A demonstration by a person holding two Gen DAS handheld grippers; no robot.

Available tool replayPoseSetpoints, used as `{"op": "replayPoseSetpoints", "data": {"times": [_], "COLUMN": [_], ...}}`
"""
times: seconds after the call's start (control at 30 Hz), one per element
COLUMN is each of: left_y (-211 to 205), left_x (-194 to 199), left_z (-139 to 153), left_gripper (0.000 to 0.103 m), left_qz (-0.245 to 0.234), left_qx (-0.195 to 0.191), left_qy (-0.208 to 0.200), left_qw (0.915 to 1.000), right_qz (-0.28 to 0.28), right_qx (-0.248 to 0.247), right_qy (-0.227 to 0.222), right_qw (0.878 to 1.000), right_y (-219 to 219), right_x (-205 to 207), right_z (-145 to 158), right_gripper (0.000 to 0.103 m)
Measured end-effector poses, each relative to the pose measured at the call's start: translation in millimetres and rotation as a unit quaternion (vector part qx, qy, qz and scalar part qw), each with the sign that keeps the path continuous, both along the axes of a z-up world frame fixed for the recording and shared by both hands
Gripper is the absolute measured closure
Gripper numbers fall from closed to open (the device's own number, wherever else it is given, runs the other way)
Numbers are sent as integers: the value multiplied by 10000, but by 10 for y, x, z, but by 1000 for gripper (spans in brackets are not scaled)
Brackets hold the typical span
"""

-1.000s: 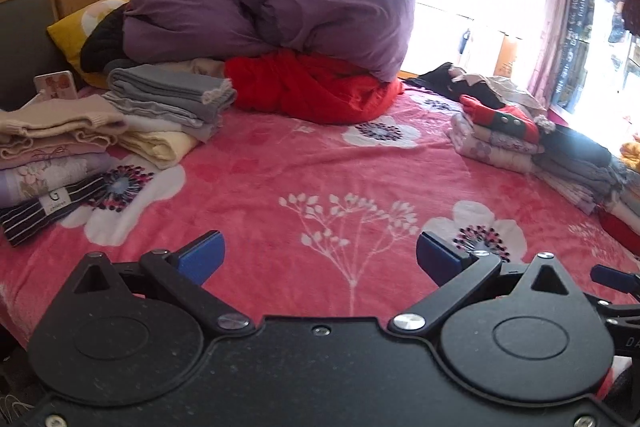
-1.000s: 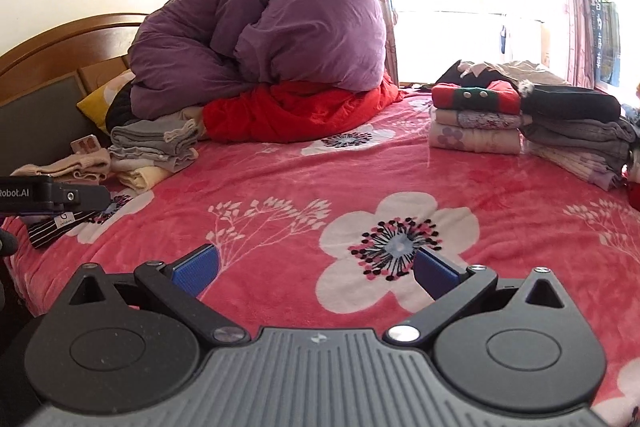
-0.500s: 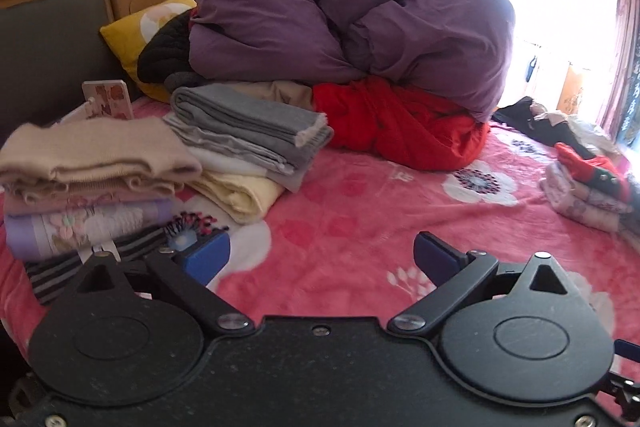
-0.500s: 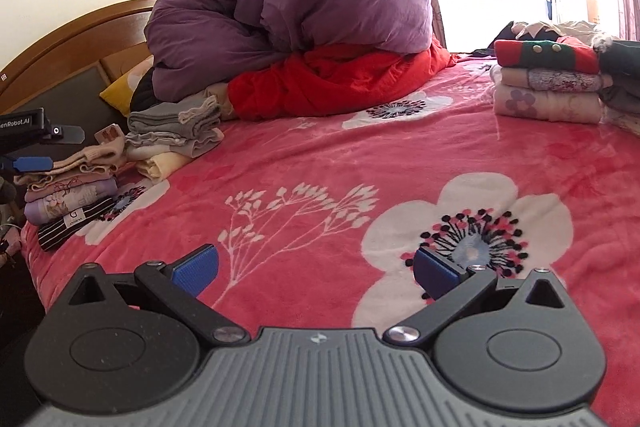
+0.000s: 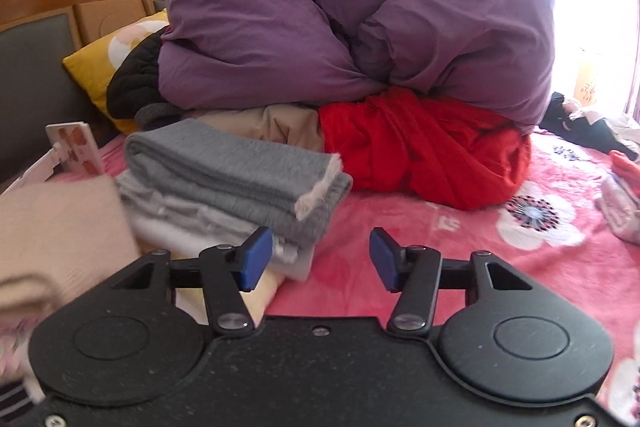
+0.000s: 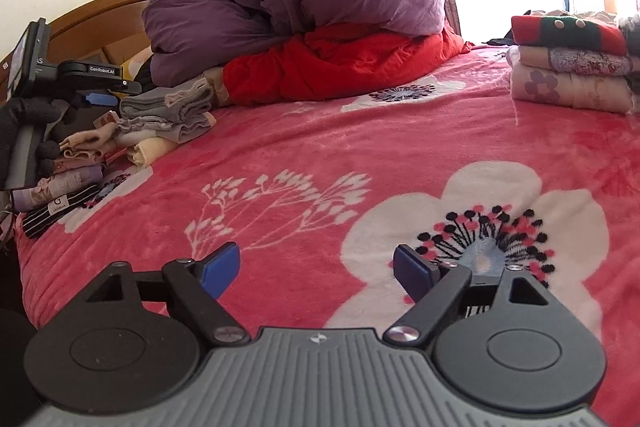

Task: Fold clothes
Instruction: 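Grasp the grey knit garment's end with the left tool and lift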

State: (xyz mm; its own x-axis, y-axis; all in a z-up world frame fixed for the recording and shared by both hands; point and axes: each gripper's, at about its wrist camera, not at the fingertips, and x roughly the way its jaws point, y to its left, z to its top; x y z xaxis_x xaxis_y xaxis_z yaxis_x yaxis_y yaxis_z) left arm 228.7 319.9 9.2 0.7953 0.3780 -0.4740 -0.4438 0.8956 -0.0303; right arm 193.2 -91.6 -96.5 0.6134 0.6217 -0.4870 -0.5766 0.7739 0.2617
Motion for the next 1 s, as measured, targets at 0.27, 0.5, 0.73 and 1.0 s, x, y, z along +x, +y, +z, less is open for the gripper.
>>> {"op": "replayPoseSetpoints", "data": {"times": [0.27, 0.5, 0.73, 1.0], "left_y": [167, 273, 167, -425], "left_x": [603, 802, 669, 44], "left_z": [-137, -235, -119, 263], "left_gripper": [50, 88, 99, 100], "left_qz": [-121, -148, 26, -600], "left_qx": [947, 1144, 973, 779], "left_qy": [479, 1009, 762, 178], "left_qw": [9943, 9882, 9923, 9950], "right_qz": [204, 300, 120, 93], "right_qx": [304, 245, 404, 593], "right_qy": [597, 577, 682, 514], "right_qw": [9975, 9976, 9968, 9969], "right_y": [-11, -27, -140, -208], "right_x": [133, 133, 163, 123], "right_z": [-109, -65, -42, 121], "right_gripper": [15, 12, 12, 12]}}
